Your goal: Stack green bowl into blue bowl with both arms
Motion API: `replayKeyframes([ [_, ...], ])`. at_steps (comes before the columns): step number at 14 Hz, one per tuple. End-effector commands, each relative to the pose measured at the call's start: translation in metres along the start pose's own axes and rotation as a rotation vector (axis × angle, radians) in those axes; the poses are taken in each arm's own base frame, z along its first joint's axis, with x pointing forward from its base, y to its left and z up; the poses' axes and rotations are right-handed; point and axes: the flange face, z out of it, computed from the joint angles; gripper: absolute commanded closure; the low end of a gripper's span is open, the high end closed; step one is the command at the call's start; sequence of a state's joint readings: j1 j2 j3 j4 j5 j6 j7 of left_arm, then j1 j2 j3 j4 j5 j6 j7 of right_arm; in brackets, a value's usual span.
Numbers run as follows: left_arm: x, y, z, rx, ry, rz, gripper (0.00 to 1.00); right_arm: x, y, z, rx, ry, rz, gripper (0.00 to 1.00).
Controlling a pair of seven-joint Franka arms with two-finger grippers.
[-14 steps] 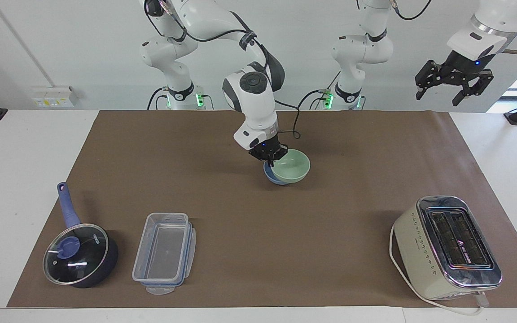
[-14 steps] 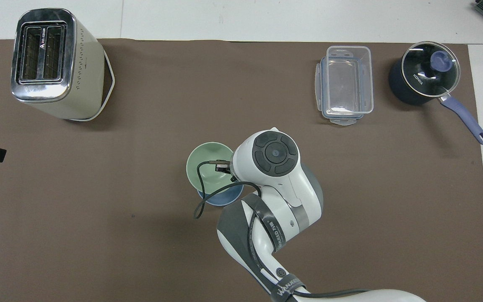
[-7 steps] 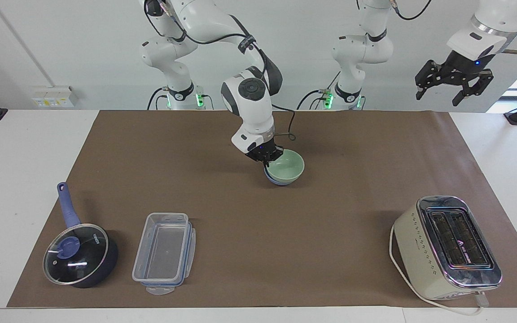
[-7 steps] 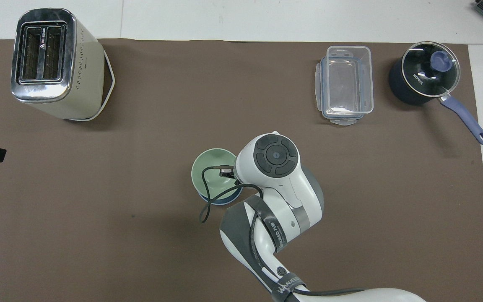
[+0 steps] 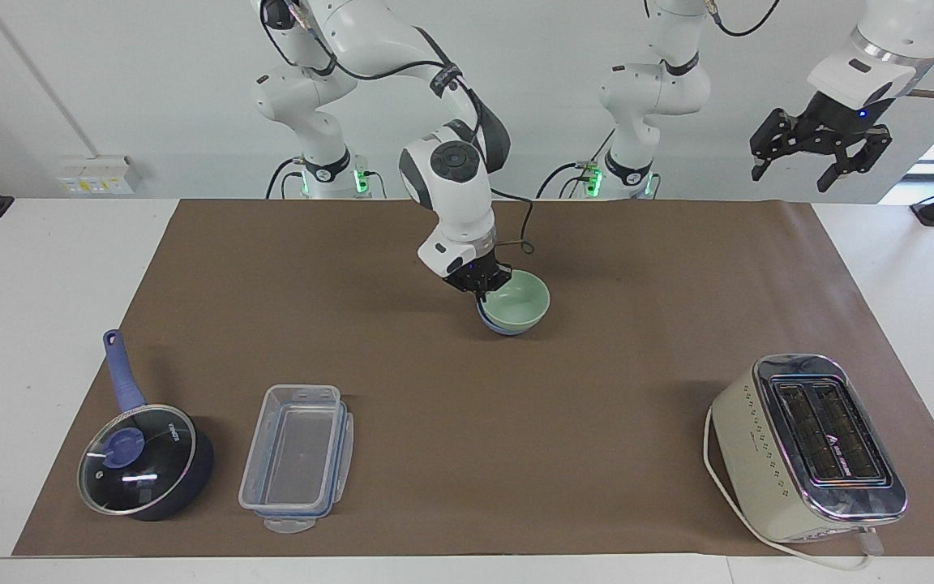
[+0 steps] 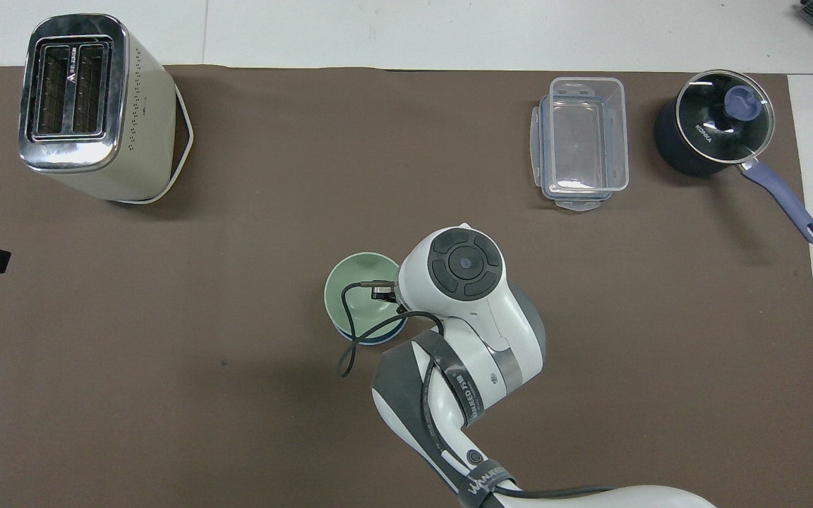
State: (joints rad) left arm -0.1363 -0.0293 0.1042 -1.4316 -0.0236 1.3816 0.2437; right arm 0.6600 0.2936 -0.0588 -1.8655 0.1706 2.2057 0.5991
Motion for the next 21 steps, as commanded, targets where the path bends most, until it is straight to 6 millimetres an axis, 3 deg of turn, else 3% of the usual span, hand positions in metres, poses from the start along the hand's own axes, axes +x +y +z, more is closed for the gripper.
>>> replayKeyframes([
  [1, -0.008, -0.001, -0.002, 0.005, -0.005, 0.000, 0.00, -0.003, 0.009, -0.007, -0.005, 0.001, -0.020, 1.00],
  [3, -0.008, -0.001, -0.002, 0.007, -0.004, 0.000, 0.00, -0.004, 0.008, -0.005, -0.006, -0.002, -0.019, 0.99],
  [6, -0.008, -0.002, -0.002, 0.006, -0.004, -0.001, 0.00, -0.003, 0.009, -0.005, -0.007, -0.003, -0.017, 0.63],
  [10, -0.008, -0.001, -0.002, 0.007, -0.006, 0.000, 0.00, -0.001, 0.006, -0.011, 0.000, 0.005, -0.018, 0.43],
  [11, -0.008, -0.002, -0.002, 0.005, -0.005, -0.001, 0.00, 0.000, 0.006, -0.015, -0.001, 0.004, -0.018, 0.31],
  [12, -0.008, -0.002, -0.002, 0.006, -0.004, -0.001, 0.00, 0.001, 0.007, -0.021, 0.003, 0.009, -0.015, 0.00],
  [14, -0.008, -0.001, -0.002, 0.005, -0.005, 0.000, 0.00, 0.005, 0.014, -0.038, 0.017, 0.032, -0.006, 0.00],
  [16, -0.008, -0.001, -0.002, 0.005, -0.005, 0.000, 0.00, 0.016, 0.034, -0.060, 0.026, 0.050, 0.028, 0.00],
  [21, -0.008, -0.002, -0.002, 0.006, -0.004, -0.001, 0.00, 0.049, 0.112, -0.127, -0.056, 0.143, 0.056, 0.00],
])
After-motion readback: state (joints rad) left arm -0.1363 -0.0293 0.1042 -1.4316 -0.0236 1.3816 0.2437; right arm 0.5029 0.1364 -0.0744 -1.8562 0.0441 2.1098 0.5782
